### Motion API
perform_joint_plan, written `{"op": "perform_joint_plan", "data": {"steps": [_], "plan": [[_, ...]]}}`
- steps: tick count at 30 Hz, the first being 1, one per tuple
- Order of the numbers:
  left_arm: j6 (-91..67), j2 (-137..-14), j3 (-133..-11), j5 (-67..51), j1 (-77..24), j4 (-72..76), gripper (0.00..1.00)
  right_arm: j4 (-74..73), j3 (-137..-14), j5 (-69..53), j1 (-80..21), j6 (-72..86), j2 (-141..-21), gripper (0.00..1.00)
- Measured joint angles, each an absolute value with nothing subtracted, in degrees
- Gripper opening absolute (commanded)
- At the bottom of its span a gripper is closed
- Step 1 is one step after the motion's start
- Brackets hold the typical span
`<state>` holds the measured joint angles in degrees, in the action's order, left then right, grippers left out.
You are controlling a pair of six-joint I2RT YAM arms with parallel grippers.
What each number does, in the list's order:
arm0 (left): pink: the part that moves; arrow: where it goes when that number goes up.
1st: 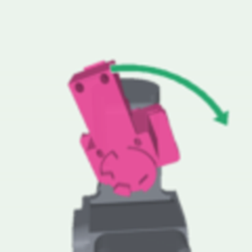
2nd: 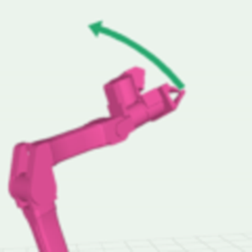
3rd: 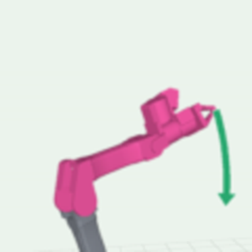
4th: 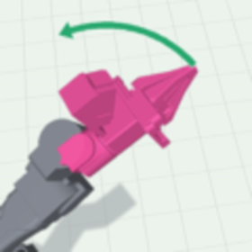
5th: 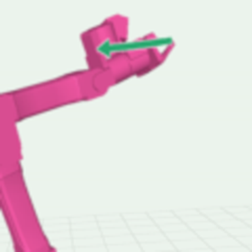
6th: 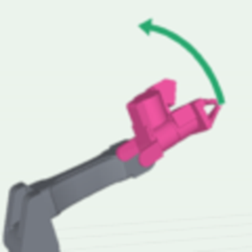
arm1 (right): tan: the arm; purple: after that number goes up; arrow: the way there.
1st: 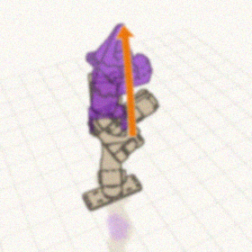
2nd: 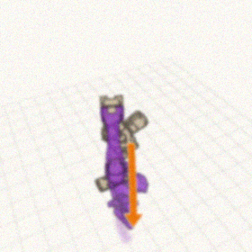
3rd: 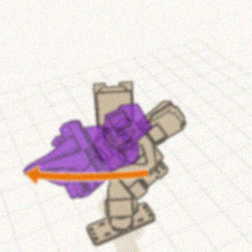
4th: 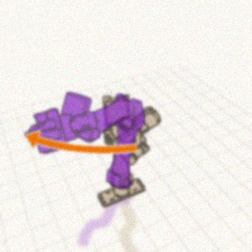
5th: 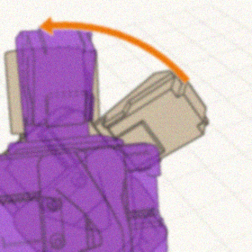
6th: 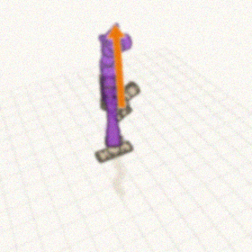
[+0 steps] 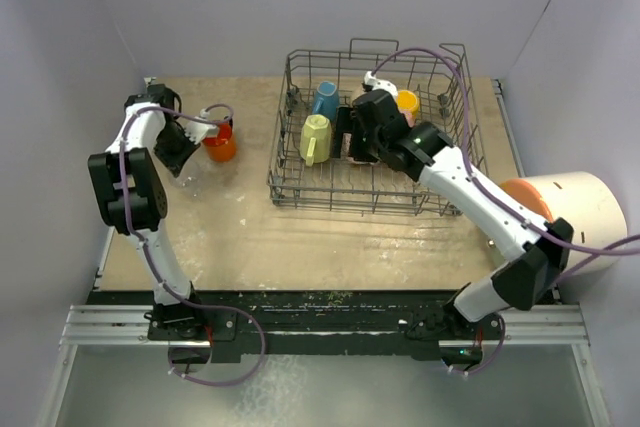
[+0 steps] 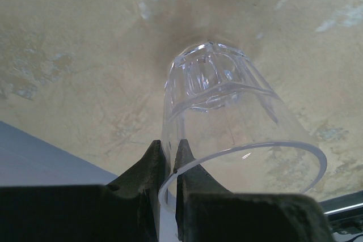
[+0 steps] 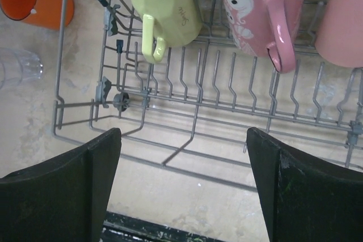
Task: Unload the cups from the dish rack
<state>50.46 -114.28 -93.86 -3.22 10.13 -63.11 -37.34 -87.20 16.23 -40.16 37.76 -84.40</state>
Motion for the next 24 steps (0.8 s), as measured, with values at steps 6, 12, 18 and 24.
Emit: {"op": "perform_joint_plan", "data": {"steps": [6, 12, 18, 24], "plan": [[48.7, -119.2, -101.1, -2.1, 10.7, -62.8, 0.13, -37.0, -93.8, 19.7, -43.1, 37.7, -95.7, 0.87], [47.5, -120.2, -103.8, -2.6, 11.7, -61.7, 0.68, -37.5, -101.5, 23.7, -45.1, 37.9, -107.7, 0.81], [47.1, -117.4, -104.3, -5.7, 12.0, -62.7, 0.99, -37.9, -107.0, 27.0, -45.3, 39.1, -116.0, 0.75], [46.0, -105.0, -103.2, -9.3, 12.0, -62.3, 0.99, -38.1, -111.7, 29.4, -45.3, 40.9, -122.4, 0.65]]}}
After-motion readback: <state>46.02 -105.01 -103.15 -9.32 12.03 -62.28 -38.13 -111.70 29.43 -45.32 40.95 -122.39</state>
